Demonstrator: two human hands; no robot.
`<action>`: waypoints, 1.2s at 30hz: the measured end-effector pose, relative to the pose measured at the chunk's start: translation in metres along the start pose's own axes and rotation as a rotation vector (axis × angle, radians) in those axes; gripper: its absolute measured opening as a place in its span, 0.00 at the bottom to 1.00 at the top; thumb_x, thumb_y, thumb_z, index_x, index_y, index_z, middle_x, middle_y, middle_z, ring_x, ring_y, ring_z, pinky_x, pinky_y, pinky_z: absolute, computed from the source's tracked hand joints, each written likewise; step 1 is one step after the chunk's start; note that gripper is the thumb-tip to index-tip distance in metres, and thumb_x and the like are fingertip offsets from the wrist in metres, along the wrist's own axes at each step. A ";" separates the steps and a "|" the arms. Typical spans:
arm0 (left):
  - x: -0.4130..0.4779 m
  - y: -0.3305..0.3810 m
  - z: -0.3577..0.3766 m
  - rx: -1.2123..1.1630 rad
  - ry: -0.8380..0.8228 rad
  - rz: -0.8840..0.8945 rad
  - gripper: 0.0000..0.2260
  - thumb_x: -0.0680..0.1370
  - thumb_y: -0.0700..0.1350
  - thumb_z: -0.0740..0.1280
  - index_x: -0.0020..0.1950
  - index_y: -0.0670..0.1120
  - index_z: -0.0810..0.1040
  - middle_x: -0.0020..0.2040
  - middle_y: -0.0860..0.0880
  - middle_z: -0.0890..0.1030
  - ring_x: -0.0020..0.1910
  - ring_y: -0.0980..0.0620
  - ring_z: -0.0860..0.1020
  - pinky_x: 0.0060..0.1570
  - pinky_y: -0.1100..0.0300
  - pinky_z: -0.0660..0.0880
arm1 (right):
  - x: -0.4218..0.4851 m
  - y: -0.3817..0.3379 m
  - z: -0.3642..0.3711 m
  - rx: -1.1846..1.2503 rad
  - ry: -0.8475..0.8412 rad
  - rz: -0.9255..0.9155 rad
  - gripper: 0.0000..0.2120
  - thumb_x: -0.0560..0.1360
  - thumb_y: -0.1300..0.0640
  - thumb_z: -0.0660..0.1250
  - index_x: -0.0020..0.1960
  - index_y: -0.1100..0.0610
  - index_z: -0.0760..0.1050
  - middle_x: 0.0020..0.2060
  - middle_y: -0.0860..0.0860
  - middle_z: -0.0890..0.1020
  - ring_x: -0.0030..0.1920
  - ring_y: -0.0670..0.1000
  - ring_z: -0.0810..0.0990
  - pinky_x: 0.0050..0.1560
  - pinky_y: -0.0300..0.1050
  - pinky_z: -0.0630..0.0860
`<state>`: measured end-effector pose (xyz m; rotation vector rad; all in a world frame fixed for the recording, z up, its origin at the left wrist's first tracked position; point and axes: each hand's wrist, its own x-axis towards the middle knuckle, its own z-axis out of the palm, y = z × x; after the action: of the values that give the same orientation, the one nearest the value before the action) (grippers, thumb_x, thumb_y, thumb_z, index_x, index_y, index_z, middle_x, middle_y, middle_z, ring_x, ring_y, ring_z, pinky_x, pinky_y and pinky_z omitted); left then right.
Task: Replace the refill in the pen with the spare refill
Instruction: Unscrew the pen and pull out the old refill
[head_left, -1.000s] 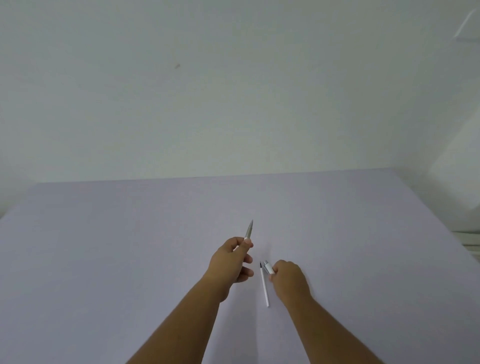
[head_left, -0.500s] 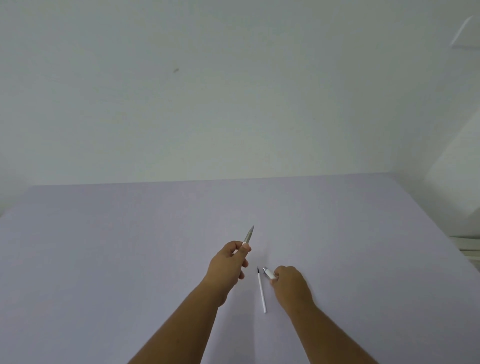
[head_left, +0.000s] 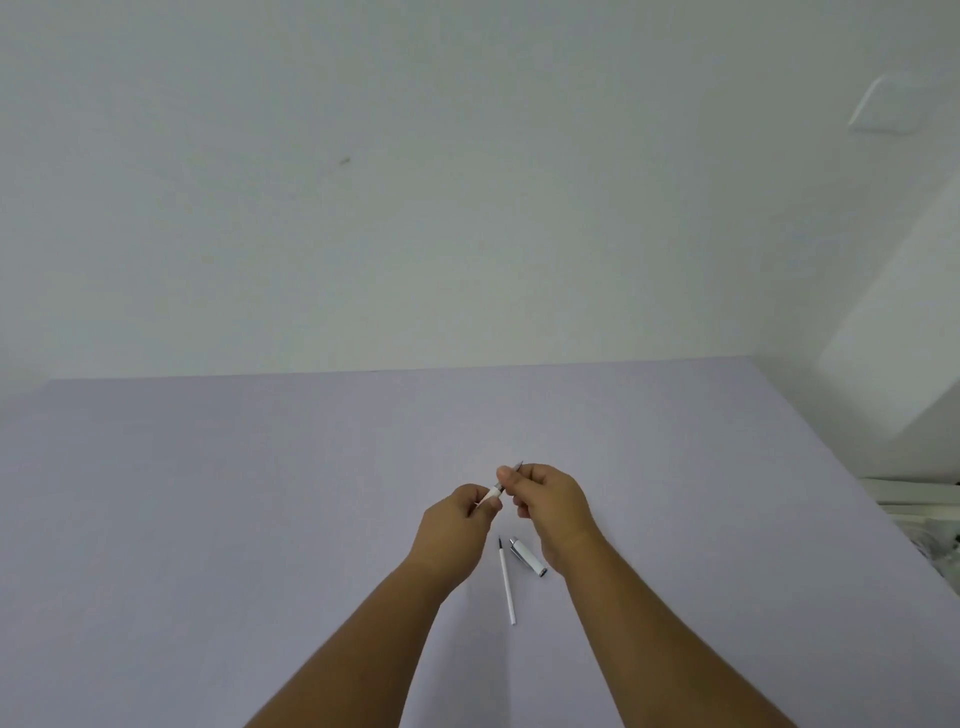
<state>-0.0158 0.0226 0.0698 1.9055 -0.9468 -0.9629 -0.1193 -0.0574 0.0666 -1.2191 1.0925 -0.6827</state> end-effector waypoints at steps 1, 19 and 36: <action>-0.001 0.001 -0.001 -0.024 -0.020 -0.006 0.11 0.80 0.51 0.59 0.51 0.49 0.78 0.40 0.51 0.76 0.38 0.55 0.73 0.36 0.64 0.70 | 0.000 -0.002 -0.002 0.019 -0.025 -0.006 0.08 0.73 0.55 0.70 0.36 0.56 0.80 0.31 0.50 0.77 0.35 0.49 0.72 0.41 0.42 0.73; -0.005 0.014 -0.029 0.036 -0.105 0.103 0.13 0.81 0.51 0.58 0.42 0.52 0.78 0.37 0.54 0.74 0.36 0.57 0.71 0.36 0.63 0.68 | -0.010 -0.024 -0.006 0.202 -0.111 0.065 0.04 0.72 0.57 0.71 0.42 0.58 0.81 0.34 0.51 0.80 0.35 0.48 0.77 0.39 0.40 0.77; 0.002 0.020 -0.033 0.123 -0.087 0.133 0.13 0.80 0.53 0.57 0.45 0.51 0.79 0.41 0.54 0.77 0.40 0.55 0.75 0.37 0.65 0.70 | -0.005 -0.032 -0.001 0.288 -0.109 0.061 0.04 0.74 0.62 0.69 0.47 0.61 0.81 0.35 0.51 0.82 0.36 0.48 0.79 0.40 0.39 0.78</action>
<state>0.0083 0.0225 0.0997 1.8870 -1.1933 -0.9336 -0.1174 -0.0616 0.0982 -0.9613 0.9025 -0.6924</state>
